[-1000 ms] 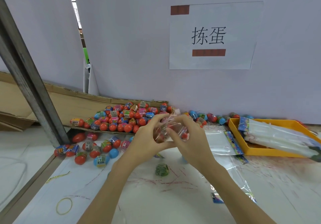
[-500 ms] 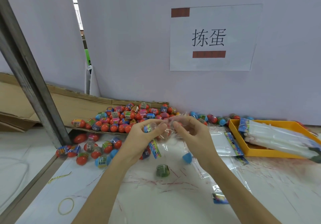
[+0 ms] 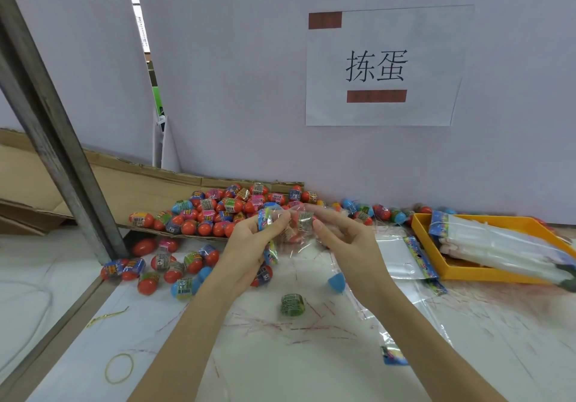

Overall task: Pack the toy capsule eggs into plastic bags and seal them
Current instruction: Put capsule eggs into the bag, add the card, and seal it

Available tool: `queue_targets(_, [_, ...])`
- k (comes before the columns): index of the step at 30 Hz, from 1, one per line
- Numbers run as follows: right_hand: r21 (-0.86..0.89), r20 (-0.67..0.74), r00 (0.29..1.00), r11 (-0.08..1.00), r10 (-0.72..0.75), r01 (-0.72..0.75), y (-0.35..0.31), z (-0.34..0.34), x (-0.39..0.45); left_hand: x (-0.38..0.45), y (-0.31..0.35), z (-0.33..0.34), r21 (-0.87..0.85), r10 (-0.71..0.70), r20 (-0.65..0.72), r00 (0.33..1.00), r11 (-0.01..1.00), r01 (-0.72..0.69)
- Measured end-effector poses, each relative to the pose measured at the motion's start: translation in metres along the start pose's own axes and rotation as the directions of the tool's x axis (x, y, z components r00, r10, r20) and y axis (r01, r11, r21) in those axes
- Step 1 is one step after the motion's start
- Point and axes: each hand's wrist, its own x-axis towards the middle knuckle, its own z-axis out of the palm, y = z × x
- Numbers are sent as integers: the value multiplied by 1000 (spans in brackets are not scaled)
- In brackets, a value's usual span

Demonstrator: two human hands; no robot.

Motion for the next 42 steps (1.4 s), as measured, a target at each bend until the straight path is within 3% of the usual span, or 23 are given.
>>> queue_targets(7, [-58, -158, 987, 998, 6, -15, 10, 2, 2, -4, 1, 7, -2, -28, 47, 999, 1000, 28])
queue_targets(12, [-118, -145, 989, 993, -28, 10, 12, 4, 1, -5, 3, 9, -39, -29, 93, 995, 999, 33])
queue_targets(15, [-118, -37, 999, 993, -21, 16, 10, 2, 1, -4, 2, 8, -56, -21, 98, 995, 998, 27])
queue_targets(19, [-285, 91, 992, 953, -84, 107, 12, 5, -3, 1, 0, 5, -72, -29, -25, 999, 997, 27])
queue_targets(26, [-320, 8, 966, 914, -259, 248, 20, 21, -9, -1, 0, 6, -88, 20, 0, 1000, 996, -20])
queue_targets(32, [-332, -13, 961, 908, -275, 255, 19, 20, -11, -3, 3, 5, -159, 8, -1, 1000, 987, -8])
queue_targets(42, [-327, 23, 972, 917, -235, 230, 20, 23, -9, 3, -3, 6, -41, -13, -94, 995, 999, 9])
